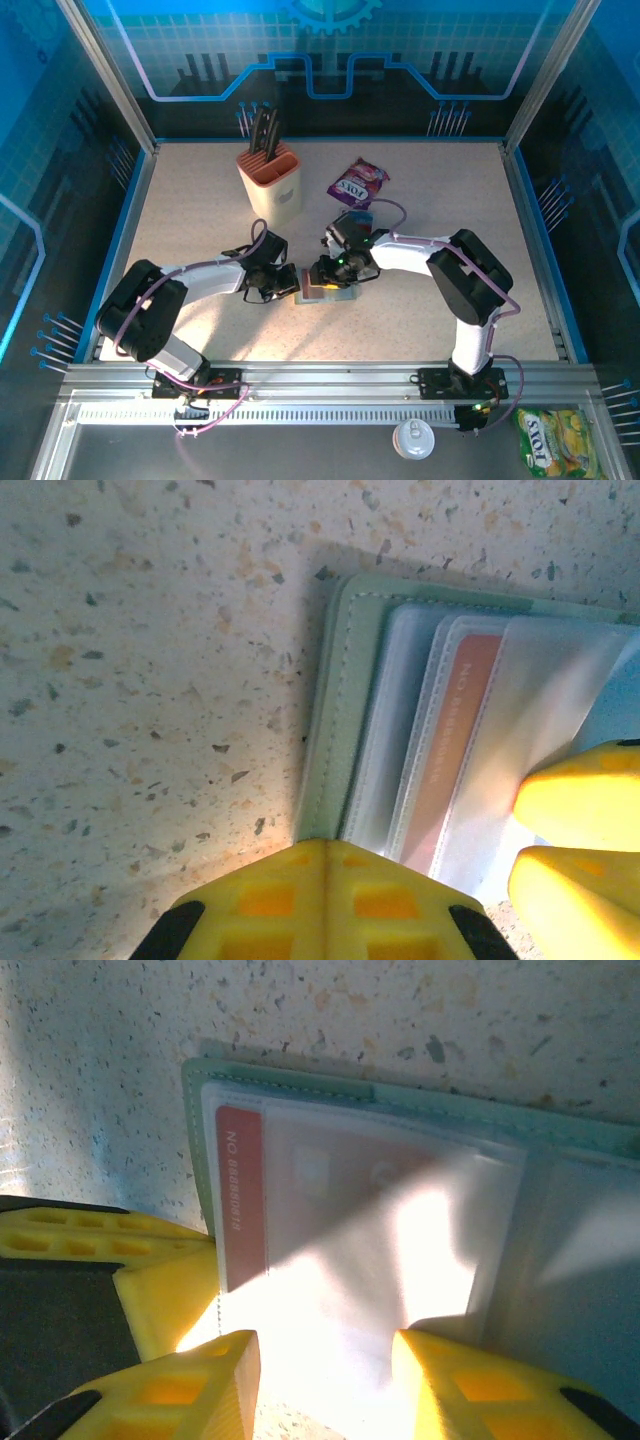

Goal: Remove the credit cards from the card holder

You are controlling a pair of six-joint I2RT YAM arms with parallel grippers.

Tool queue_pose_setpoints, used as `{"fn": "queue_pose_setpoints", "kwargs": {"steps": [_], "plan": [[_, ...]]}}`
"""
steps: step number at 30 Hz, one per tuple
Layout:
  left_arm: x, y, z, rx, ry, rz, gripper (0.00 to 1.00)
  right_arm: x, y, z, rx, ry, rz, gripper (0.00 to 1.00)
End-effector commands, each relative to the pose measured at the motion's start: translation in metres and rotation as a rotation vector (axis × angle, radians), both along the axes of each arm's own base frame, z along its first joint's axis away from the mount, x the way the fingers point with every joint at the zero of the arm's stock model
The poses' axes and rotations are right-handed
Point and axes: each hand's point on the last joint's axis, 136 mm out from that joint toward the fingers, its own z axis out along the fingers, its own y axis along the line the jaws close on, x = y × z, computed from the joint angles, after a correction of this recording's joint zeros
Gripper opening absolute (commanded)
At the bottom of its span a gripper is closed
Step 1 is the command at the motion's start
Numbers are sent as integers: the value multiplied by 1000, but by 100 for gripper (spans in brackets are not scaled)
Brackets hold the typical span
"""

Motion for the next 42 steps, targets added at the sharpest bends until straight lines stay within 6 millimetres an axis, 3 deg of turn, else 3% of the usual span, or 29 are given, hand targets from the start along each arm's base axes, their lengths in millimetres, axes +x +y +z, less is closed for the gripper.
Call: {"fn": "queue_pose_setpoints", "kwargs": {"steps": [1, 12, 20, 26, 42], "plan": [[-11, 10, -4, 28, 35, 5, 4, -3, -8, 0, 9, 26, -19, 41], [1, 6, 26, 9, -26, 0, 5, 0, -8, 4, 82, 34, -13, 41], [8, -15, 43, -97, -28, -14, 8, 1, -9, 3, 151, 54, -26, 39], [11, -28, 41, -153, -10, -16, 15, 2, -8, 2, 197, 69, -39, 38], [16, -35, 23, -172, 39, 16, 17, 1, -10, -1, 226, 84, -46, 38]]}}
